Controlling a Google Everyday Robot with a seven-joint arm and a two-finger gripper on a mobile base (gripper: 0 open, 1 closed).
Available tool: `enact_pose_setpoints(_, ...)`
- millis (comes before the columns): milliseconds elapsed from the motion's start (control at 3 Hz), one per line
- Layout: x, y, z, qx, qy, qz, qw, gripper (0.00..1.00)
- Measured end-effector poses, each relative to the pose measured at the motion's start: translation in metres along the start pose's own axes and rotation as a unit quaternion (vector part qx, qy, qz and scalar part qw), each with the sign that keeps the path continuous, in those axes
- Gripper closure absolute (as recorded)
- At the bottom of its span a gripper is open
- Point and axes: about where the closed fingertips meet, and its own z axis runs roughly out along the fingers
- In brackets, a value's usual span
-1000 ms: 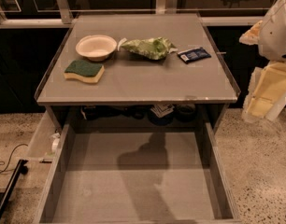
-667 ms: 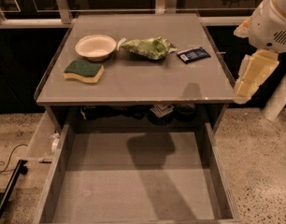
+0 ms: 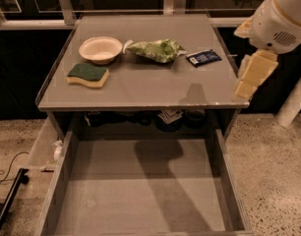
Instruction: Place green jalapeno chip bag into top drawer
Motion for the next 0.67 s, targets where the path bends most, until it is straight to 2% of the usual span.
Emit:
enact_pose_setpoints(333, -0.034, -0.023, 0.023, 0.003, -0.073, 0.01, 0.9973, 0.0)
enact_pose_setpoints(667, -0.062, -0.042, 0.037, 0.008, -0.146, 0.026, 0.989, 0.0)
